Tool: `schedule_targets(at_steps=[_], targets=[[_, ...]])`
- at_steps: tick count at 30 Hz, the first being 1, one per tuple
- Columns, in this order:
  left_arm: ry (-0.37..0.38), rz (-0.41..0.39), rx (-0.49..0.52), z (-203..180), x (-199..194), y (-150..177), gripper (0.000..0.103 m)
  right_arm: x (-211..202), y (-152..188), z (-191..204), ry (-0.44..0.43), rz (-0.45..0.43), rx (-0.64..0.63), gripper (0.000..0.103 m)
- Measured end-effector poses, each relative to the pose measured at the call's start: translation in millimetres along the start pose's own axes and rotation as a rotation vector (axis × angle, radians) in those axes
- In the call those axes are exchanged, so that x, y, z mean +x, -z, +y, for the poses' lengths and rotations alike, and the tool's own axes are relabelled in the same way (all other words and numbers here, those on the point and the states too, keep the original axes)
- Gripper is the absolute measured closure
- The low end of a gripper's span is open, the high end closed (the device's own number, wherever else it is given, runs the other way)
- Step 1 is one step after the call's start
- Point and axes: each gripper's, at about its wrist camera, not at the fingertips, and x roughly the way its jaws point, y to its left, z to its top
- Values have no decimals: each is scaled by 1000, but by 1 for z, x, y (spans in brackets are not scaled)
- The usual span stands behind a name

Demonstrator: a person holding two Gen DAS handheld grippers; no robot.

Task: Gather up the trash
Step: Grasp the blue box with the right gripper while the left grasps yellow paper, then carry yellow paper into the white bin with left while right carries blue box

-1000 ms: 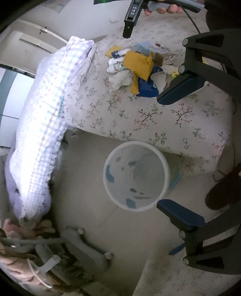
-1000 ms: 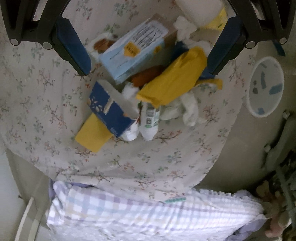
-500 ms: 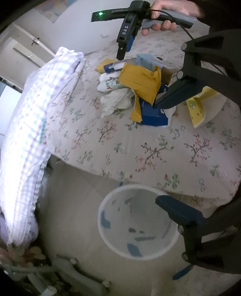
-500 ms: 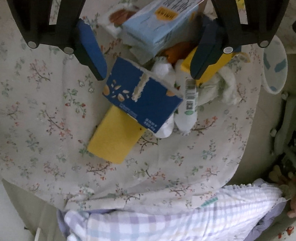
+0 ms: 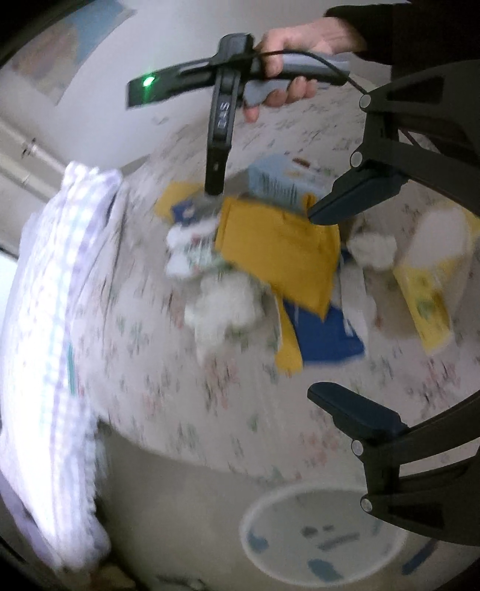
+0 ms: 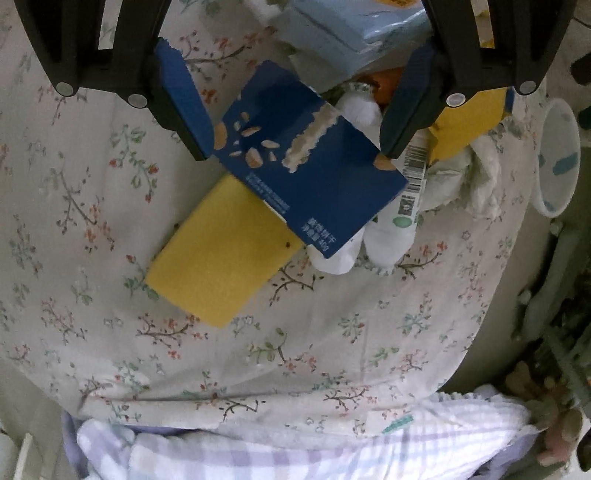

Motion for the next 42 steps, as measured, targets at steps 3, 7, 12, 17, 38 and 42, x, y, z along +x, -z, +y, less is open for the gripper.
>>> schedule_targets(at_steps=[3,7,12,17,38,42], targets=[[20,17,54,-17,13,-5,15,5,2,-6,-39,11,-14,24],[28,38,94,-30,30,-12,20,17,5,-17,-61,28,-3,24],[-7,62,103,-28,44,-11,41,24,5,-28,-112,19,28,23],[13,27,97,-25,38,-12,62,24,6,-26,-114,13,17,30],[19,-160,-74,41,-49,6,69,-34,10,14,-156,-64,5,38],[-31,-179,-136,76,-64,20,69,-38,7,45,-162,-72,-31,38]])
